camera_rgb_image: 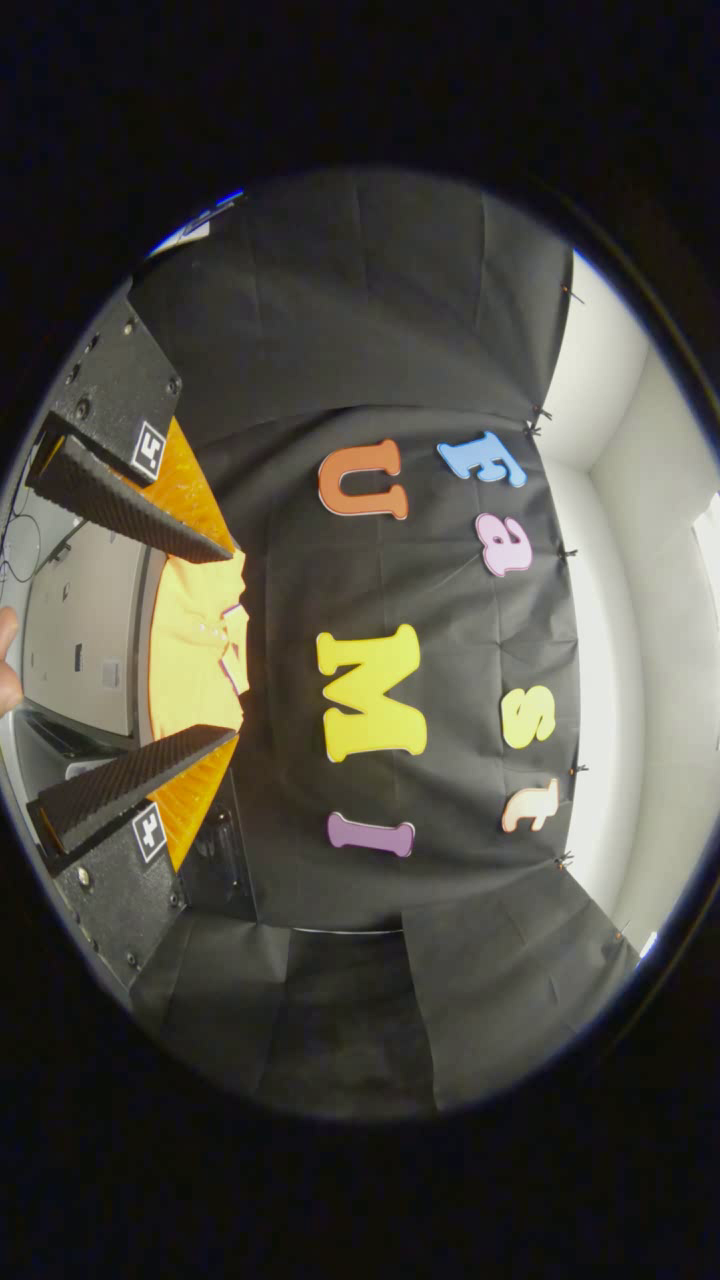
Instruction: Put the clothes into the washing machine and then close the washing machine lid.
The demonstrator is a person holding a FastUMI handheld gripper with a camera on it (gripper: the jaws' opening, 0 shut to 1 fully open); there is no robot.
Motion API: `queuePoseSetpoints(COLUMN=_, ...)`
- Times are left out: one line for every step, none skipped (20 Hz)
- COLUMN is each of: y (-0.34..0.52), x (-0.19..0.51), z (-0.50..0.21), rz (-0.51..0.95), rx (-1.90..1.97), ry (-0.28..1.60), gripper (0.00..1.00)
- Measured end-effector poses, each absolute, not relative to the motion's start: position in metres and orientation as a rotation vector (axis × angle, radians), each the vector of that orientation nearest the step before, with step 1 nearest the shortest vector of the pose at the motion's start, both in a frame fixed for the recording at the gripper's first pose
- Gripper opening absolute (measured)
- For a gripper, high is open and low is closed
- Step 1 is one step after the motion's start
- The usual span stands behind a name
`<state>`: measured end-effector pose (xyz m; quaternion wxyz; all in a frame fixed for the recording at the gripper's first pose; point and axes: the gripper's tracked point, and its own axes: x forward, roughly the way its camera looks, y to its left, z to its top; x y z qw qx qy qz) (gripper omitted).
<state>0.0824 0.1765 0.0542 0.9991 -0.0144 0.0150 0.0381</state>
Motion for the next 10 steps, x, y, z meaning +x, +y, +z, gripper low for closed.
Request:
queuePoseSetpoints(y=0.182, x=0.087, z=0.056, rz=0.081, rx=-0.037, ry=0.038, gripper=1.00)
queuePoseSetpoints(y=0.185, x=0.090, z=0.058, rz=0.084, rx=-0.046, ry=0.043, gripper=1.00)
queuePoseSetpoints(y=0.188, x=0.096, z=0.059, rz=0.088, rx=-0.055, ry=0.049, gripper=1.00)
queuePoseSetpoints(y=0.192, x=0.102, z=0.059, rz=0.091, rx=-0.064, ry=0.055, gripper=1.00)
queuePoseSetpoints(y=0.195, x=0.108, z=0.060, rz=0.097, rx=-0.071, ry=0.062, gripper=1.00)
queuePoseSetpoints(y=0.198, x=0.115, z=0.060, rz=0.104, rx=-0.075, ry=0.068, gripper=1.00)
queuePoseSetpoints(y=0.202, x=0.122, z=0.060, rz=0.114, rx=-0.075, ry=0.076, gripper=1.00)
queuePoseSetpoints(y=0.206, x=0.130, z=0.059, rz=0.126, rx=-0.069, ry=0.086, gripper=1.00)
queuePoseSetpoints(y=0.210, x=0.140, z=0.059, rz=0.139, rx=-0.061, ry=0.095, gripper=1.00)
queuePoseSetpoints(y=0.214, x=0.150, z=0.059, rz=0.152, rx=-0.053, ry=0.102, gripper=1.00)
